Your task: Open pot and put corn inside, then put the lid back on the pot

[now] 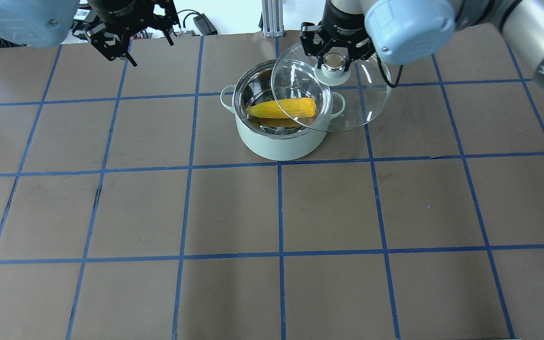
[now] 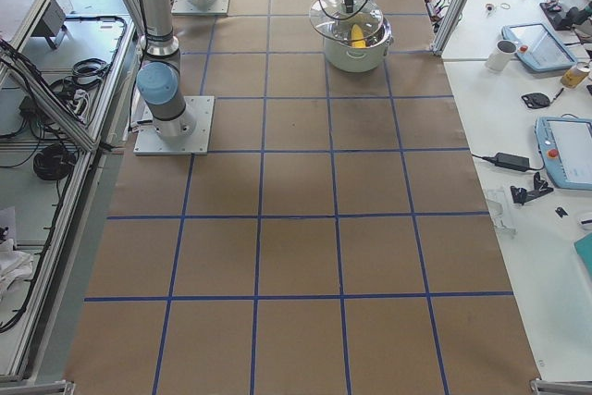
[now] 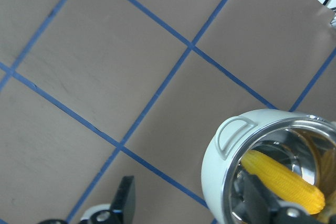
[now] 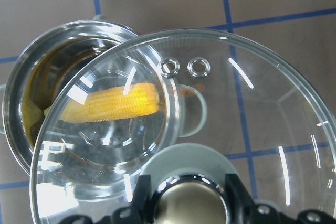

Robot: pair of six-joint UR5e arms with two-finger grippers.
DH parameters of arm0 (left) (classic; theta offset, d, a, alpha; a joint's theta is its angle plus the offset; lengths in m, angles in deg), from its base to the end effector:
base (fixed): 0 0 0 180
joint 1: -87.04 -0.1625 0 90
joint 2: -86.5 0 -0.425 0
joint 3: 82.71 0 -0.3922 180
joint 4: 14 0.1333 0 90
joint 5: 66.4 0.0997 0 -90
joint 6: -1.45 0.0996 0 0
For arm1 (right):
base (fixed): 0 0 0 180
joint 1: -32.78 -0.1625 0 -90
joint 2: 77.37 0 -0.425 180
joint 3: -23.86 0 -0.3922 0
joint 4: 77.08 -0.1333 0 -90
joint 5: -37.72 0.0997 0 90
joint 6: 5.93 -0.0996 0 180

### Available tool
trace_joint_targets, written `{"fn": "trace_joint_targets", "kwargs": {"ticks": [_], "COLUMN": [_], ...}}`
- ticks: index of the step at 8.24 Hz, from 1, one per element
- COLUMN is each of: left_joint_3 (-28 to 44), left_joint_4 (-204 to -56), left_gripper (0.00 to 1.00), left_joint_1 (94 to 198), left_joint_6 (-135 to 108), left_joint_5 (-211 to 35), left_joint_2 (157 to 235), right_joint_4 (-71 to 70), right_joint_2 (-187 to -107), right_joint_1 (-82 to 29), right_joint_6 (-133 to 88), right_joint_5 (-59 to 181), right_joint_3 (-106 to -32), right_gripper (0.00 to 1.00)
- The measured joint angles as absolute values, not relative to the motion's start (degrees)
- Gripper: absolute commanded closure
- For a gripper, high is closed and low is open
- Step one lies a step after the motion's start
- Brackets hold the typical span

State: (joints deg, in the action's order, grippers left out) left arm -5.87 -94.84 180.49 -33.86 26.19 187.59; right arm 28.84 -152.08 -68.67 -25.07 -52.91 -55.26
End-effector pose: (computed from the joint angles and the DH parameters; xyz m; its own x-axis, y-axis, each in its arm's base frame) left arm -0.1641 -0.5820 0.5156 -0.8483 -0.5240 0.0764 -0.5285 0.8286 -0.1845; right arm 0.2528 -0.5821 0.4646 -0.9901 0.1294 -0.0552 0.1377 0.9717 -0.1920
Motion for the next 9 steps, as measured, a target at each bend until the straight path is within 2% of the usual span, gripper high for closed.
{"fn": "trace_joint_targets", "kwargs": {"ticks": [1, 4, 9], "left_joint_3": [-6.0, -6.1, -6.2], "left_joint_4": [-97.5, -103.6, -107.0], "left_gripper": [0.0, 0.0, 0.0], "left_joint_1": [180.3, 180.1, 180.0], "left_joint_6": [-29.0, -14.5, -0.7], "left_joint_5": [27.4, 28.3, 26.2], "left_joint_2": [185.1, 179.6, 177.5], "right_joint_4": [32.7, 38.3, 39.3], "right_joint_2": [-148.4, -141.1, -138.2], "right_joint_1": [-71.2, -74.4, -74.7], "right_joint_6": [-27.6, -32.1, -32.4], "right_joint_5": [-53.0, -52.9, -53.6], "right_joint_3": [-54.0, -50.8, -50.3], "right_gripper": [0.76, 0.76, 0.76]}}
